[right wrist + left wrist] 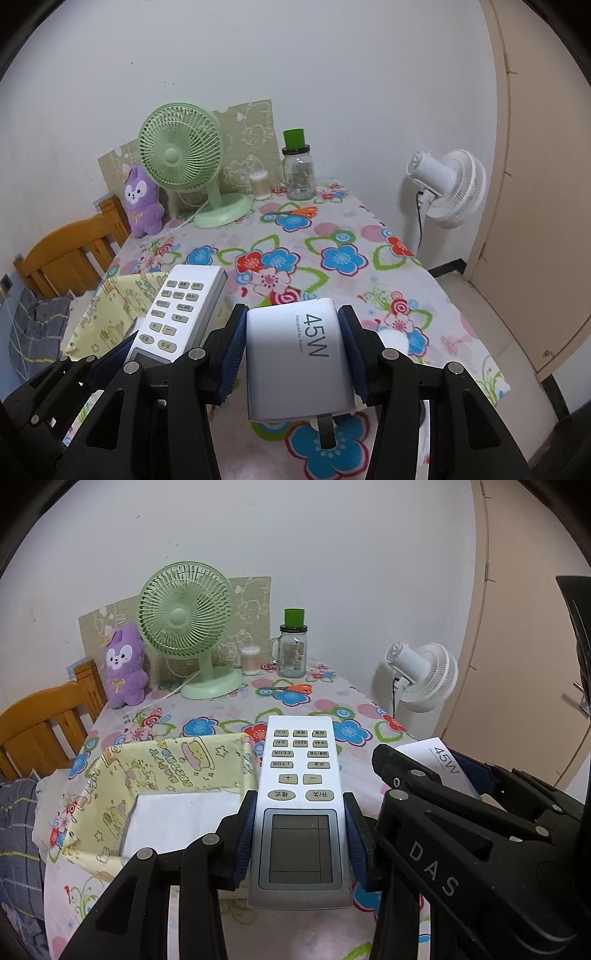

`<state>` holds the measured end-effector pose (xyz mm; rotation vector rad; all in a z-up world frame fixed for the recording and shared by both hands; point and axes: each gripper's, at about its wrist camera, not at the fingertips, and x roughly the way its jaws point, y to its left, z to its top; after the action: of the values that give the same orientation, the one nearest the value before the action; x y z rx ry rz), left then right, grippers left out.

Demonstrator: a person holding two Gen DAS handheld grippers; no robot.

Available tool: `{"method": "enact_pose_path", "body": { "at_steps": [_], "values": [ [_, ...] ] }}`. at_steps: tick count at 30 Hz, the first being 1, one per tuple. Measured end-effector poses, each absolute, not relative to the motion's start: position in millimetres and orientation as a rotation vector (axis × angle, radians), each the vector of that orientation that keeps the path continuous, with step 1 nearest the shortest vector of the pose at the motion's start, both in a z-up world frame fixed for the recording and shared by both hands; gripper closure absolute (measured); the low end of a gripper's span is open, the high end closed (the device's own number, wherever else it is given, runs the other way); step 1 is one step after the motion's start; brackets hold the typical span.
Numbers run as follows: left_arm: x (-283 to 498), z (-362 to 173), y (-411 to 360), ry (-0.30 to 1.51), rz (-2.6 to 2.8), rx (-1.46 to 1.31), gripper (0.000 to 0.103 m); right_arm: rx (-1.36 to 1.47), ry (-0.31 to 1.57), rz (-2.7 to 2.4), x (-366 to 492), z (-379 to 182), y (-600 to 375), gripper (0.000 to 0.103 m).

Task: Organize rigid objects
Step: 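Carry the remote in the left tool while the right tool carries the charger to the yellow box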

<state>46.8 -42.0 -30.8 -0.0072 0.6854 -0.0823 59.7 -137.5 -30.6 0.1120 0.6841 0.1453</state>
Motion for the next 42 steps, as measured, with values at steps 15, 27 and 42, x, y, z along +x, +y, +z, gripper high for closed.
{"method": "enact_pose_path", "body": {
  "at_steps": [15, 27, 42],
  "values": [
    [72.5, -30.1, 3.0, 0.712, -0.054, -0.016, 0.058, 0.093, 0.722, 0.18, 90.5, -29.4, -93.4, 0.051],
    [83.1, -37.7, 41.8, 0.738, -0.03, -0.023, 0.058, 0.066, 0.75, 0.215, 105.2, -34.5, -46.2, 0.051],
    [98.3, -55.1, 84.3, 0.78, 0.015, -0.024, 0.058, 0.037, 0.793, 0.261, 122.3, -48.1, 6.0, 0.051]
  ]
}}
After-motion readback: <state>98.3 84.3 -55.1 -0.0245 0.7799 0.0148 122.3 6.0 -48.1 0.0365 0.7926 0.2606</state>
